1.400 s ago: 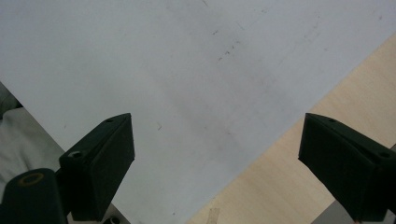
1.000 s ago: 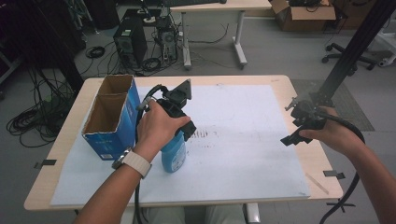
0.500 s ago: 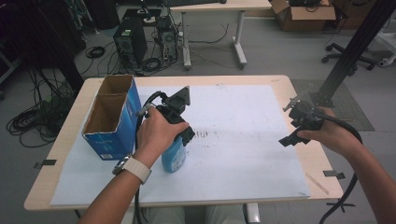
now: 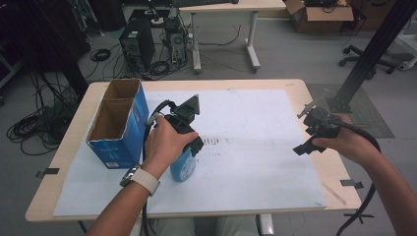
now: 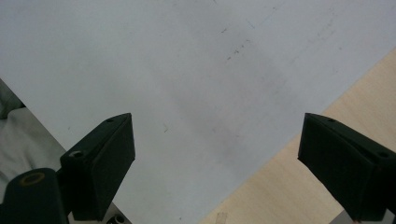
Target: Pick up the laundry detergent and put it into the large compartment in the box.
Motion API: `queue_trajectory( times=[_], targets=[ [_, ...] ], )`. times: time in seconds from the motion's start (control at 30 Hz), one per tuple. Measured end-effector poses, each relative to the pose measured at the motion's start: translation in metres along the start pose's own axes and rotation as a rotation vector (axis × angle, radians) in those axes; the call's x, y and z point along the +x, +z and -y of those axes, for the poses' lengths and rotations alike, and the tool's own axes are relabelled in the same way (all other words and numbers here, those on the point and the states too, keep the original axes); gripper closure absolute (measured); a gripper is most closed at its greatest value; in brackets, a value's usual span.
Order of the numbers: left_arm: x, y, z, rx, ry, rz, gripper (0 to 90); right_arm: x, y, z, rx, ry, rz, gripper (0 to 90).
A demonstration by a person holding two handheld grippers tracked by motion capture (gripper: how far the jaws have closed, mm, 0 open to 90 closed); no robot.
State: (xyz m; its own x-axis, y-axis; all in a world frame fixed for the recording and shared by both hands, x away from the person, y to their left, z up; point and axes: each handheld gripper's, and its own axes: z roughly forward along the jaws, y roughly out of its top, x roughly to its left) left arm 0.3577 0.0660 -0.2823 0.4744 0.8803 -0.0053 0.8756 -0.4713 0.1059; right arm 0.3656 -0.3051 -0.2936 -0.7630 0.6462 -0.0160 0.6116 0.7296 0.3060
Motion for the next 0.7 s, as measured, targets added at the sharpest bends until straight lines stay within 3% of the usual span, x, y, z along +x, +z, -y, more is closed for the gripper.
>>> queue_trajectory(
  times=[0.7],
  targets=[
    [0.0021,0.0039,0.0005,0.008,0.001,0.015,22.7,0.0004,0.0017,-0.0004,-0.001,0.000,-0.002,11.1]
  ],
)
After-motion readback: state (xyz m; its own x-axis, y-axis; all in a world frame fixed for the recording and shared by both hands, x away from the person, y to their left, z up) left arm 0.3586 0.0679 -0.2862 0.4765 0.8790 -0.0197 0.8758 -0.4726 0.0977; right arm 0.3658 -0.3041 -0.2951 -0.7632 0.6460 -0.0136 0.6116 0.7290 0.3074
